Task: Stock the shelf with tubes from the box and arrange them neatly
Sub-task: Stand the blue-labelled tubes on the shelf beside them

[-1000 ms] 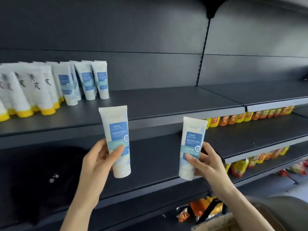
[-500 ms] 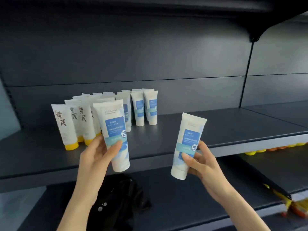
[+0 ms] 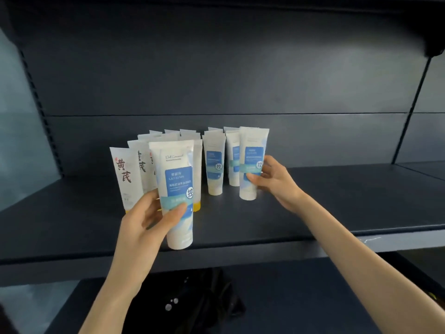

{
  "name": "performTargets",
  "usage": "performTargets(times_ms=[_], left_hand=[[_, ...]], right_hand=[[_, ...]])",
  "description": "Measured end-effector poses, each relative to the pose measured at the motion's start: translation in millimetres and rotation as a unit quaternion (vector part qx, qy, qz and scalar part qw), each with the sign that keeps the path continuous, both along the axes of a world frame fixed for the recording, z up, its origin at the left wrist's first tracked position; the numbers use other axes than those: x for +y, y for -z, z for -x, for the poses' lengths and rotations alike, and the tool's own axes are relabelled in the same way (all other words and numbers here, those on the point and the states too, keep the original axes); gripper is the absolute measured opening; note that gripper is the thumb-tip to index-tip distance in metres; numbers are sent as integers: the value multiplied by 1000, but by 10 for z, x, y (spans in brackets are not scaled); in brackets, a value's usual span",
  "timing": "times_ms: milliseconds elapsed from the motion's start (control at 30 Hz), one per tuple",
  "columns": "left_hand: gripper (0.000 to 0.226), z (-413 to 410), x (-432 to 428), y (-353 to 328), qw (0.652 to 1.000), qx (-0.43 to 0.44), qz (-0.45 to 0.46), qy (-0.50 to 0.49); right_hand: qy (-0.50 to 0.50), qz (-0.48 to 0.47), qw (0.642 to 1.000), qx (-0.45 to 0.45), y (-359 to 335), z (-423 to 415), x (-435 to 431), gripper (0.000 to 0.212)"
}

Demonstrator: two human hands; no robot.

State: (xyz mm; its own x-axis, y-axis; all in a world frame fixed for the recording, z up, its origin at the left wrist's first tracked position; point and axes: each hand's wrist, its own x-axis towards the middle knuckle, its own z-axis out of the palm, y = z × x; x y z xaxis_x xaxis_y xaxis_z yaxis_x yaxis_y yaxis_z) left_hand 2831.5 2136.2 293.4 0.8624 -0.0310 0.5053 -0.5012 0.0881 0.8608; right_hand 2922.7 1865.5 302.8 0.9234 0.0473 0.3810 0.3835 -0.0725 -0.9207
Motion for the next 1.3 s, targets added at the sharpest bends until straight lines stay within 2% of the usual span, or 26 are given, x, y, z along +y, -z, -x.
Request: performTargets(times_ms=[267, 433, 833, 1067, 1233, 1300], left_hand=[[27, -115, 28, -56, 999, -7, -18, -27], [38, -213, -63, -63, 999, -4, -12, -34], [40, -258, -201, -77, 1000, -7, -21, -15], [42, -270, -249, -125, 1000, 2, -21, 5], [43, -338, -463, -194, 999, 21, -28, 40], [41, -366, -571, -217, 998, 22, -25, 52]], right_hand=[[-12, 68, 997, 37, 127, -707, -21, 38], [-14, 99, 994, 35, 159, -794, -4, 42], [0, 144, 987, 74, 106, -822, -47, 41], [99, 183, 976, 57, -59, -520, -176, 29], [30, 104, 994, 7, -146, 60, -33, 32], [-4, 92, 996, -14, -103, 309, 62, 41]])
